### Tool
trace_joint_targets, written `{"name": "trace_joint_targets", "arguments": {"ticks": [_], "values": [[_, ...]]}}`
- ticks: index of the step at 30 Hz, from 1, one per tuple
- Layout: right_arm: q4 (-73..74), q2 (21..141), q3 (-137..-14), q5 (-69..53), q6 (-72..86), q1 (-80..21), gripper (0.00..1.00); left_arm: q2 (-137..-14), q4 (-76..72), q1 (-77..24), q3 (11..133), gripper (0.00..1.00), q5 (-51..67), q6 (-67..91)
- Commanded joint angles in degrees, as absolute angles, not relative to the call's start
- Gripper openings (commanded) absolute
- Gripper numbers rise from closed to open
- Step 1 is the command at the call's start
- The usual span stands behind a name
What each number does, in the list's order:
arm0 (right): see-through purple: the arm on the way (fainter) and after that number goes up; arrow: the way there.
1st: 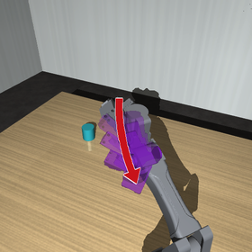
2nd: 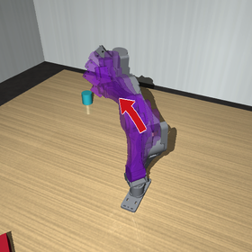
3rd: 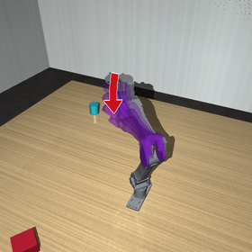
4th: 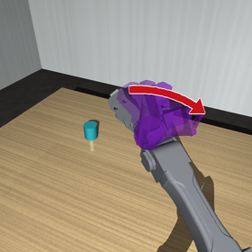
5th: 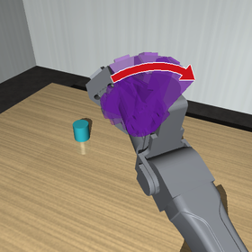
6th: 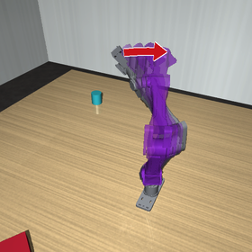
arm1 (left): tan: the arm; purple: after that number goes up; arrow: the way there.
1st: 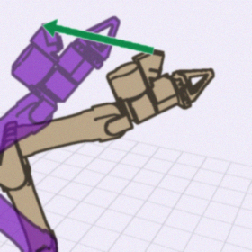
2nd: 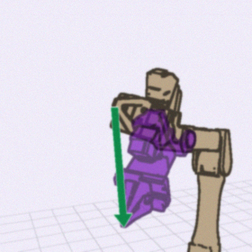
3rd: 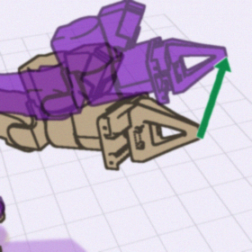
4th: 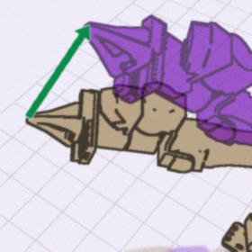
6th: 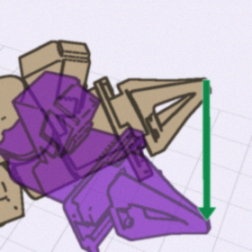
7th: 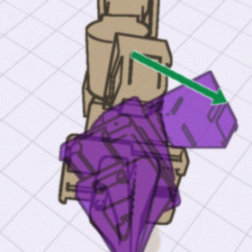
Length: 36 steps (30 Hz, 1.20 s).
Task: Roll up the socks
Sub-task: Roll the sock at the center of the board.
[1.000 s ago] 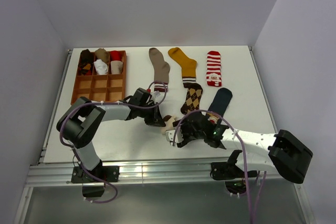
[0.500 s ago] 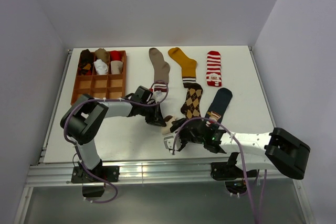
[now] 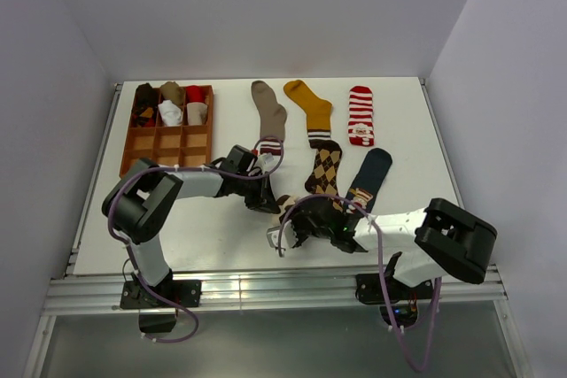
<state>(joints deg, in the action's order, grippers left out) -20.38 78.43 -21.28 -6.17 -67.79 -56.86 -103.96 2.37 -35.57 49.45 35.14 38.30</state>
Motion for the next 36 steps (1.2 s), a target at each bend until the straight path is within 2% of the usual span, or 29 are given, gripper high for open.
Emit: {"name": "trace_joint_targets", "arguments": {"ticks": [1,2,3,6,9,10,15,20,24,27,31,36], "values": [[-19.8,80.1,-25.4,-6.1,-65.5,-56.8,0.5,-108.5,13.0,-36.5,44.3,0.0,23.2,32.6],[-18.5,80.2,-26.0,-6.2,-65.1,-56.8,0.44,-108.2,12.7,-36.5,44.2,0.0,23.5,32.8],[-15.8,80.3,-26.7,-6.2,-64.2,-56.7,0.33,-108.0,12.7,-36.6,44.0,0.0,23.2,32.9],[-6.5,80.5,-30.9,-8.0,-61.4,-56.2,0.29,-106.3,12.7,-36.6,44.0,0.0,21.8,33.4],[4.0,81.2,-36.3,-11.6,-58.3,-54.6,0.28,-103.3,13.0,-36.6,44.6,0.11,17.6,34.5],[6.6,81.5,-39.2,-12.6,-57.7,-54.1,0.27,-101.4,12.7,-36.6,44.6,0.23,16.9,34.9],[19.8,85.9,-46.5,-19.1,-54.5,-49.2,0.27,-94.6,10.2,-36.6,43.9,0.37,11.5,38.9],[26.6,91.0,-52.5,-22.3,-52.5,-45.5,0.26,-87.4,9.8,-36.6,42.5,0.4,3.7,42.8],[34.2,97.0,-57.4,-25.9,-51.9,-42.8,0.26,-80.7,9.8,-36.8,40.1,0.4,0.3,45.3],[39.4,101.6,-63.1,-28.4,-52.1,-39.7,0.26,-76.0,10.1,-38.3,38.1,0.39,-7.1,46.4],[47.8,108.9,-71.8,-31.5,-51.9,-36.7,0.26,-72.8,11.0,-43.8,37.6,0.4,-14.2,46.8],[56.4,116.6,-80.8,-32.4,-51.5,-34.3,0.26,-74.6,16.0,-54.1,41.0,0.43,-26.4,46.7]]}}
